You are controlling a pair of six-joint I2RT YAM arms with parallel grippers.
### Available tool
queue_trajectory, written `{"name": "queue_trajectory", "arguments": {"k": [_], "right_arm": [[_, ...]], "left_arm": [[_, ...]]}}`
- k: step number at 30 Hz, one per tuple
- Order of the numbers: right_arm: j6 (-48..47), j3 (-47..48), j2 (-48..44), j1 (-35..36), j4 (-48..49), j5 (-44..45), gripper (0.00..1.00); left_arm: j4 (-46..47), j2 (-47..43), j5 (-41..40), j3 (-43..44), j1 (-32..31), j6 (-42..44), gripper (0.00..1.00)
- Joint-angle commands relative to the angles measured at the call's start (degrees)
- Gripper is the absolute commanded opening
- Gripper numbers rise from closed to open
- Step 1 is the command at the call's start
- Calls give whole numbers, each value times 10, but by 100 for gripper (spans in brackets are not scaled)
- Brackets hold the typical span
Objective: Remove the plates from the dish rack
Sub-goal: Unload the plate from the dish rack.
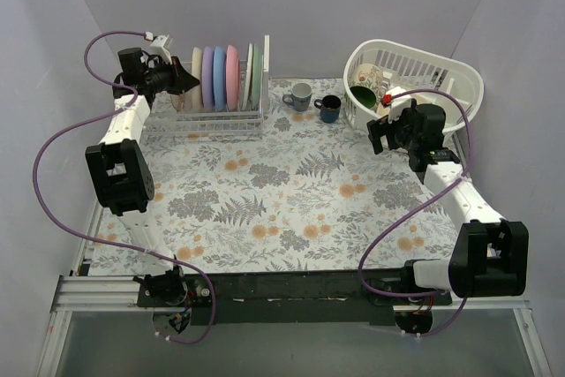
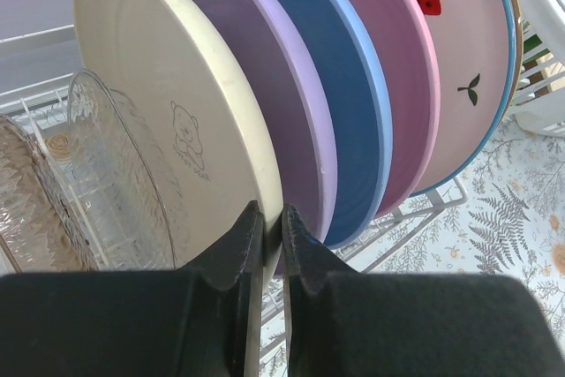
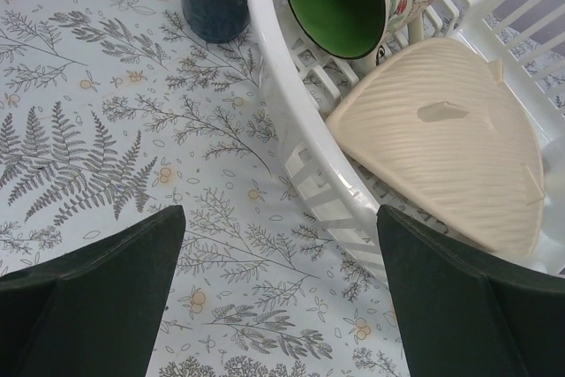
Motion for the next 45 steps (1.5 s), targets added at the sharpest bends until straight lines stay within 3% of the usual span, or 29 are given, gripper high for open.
{"name": "queue_trajectory", "arguments": {"k": [1, 15, 29, 35, 45], "right_arm": [[-6, 0, 2, -1, 4, -12, 98], [-7, 1, 3, -1, 2, -19, 97], [-10, -2, 3, -1, 2, -20, 97], [-12, -2, 4, -1, 2, -21, 97], [-11, 0, 7, -1, -1, -25, 97]], "left_arm": [[56, -57, -41, 3, 3, 0, 0], [140, -109, -30, -55, 20, -74, 0], [252, -125, 81, -93, 36, -215, 0], [241, -149, 105, -85, 37, -233, 0], [192, -232, 158, -98, 30, -195, 0]]}}
